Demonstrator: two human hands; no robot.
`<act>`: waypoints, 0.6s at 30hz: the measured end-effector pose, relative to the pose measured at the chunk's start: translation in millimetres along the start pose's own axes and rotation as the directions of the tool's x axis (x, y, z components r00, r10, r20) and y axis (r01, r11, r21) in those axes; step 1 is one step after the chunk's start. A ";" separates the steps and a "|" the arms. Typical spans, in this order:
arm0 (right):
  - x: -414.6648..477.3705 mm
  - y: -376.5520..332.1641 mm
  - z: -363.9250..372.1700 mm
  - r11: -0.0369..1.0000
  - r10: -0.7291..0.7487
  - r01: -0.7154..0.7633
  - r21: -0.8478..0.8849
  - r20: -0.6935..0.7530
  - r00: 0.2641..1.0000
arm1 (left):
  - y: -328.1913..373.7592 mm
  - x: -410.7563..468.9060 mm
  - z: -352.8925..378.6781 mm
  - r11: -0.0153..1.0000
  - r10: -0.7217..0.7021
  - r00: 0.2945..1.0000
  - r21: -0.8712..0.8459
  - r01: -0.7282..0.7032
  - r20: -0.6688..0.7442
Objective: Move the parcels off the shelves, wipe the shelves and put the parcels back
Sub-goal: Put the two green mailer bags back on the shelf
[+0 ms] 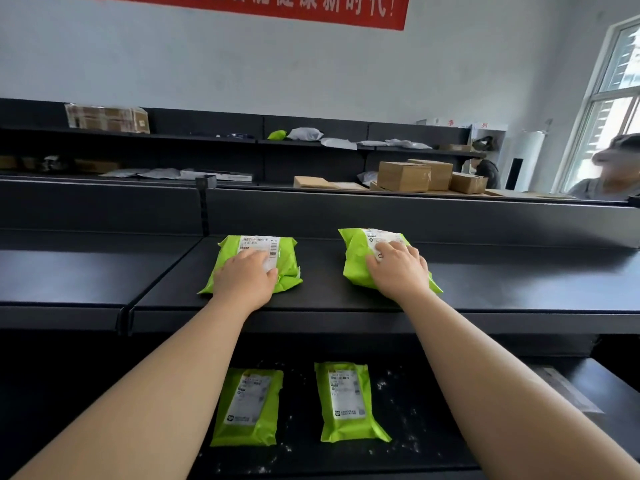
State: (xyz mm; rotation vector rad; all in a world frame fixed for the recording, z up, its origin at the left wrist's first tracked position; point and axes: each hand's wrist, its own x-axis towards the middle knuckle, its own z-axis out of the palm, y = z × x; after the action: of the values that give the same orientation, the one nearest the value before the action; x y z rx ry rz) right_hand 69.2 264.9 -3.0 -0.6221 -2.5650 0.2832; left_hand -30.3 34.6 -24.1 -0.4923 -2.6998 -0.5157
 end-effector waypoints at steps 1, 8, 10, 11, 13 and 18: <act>-0.8 1.2 2.9 1.000 -0.011 0.011 -0.012 -0.015 1.000 | -0.6 0.0 1.1 1.000 0.009 1.000 -0.006 -0.009 0.003; 2.2 3.0 3.2 1.000 0.010 -0.010 0.000 -0.017 1.000 | -2.3 5.0 2.8 0.999 0.038 0.999 -0.002 -0.038 0.004; 1.0 3.4 1.3 1.000 0.025 -0.024 0.015 -0.024 0.999 | -1.7 6.0 2.8 0.999 0.040 0.999 0.011 -0.040 -0.004; -0.1 3.9 0.4 0.999 0.032 -0.031 0.023 -0.031 0.999 | -1.4 6.1 2.6 0.999 0.042 0.999 0.019 -0.042 -0.008; -1.9 5.1 -2.1 0.998 0.049 -0.047 0.032 -0.051 0.997 | -0.3 6.1 2.3 0.999 0.042 0.999 0.032 -0.042 -0.017; -3.4 9.5 -12.5 0.997 0.079 -0.078 0.011 -0.083 0.993 | 2.8 4.8 1.2 0.998 0.040 0.998 0.052 -0.038 -0.048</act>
State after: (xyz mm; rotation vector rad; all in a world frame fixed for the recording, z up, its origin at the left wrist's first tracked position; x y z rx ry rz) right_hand 81.7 272.6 3.4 -0.7181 -2.4619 0.2877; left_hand -33.8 38.8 -22.4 -0.5106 -2.6445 -0.4418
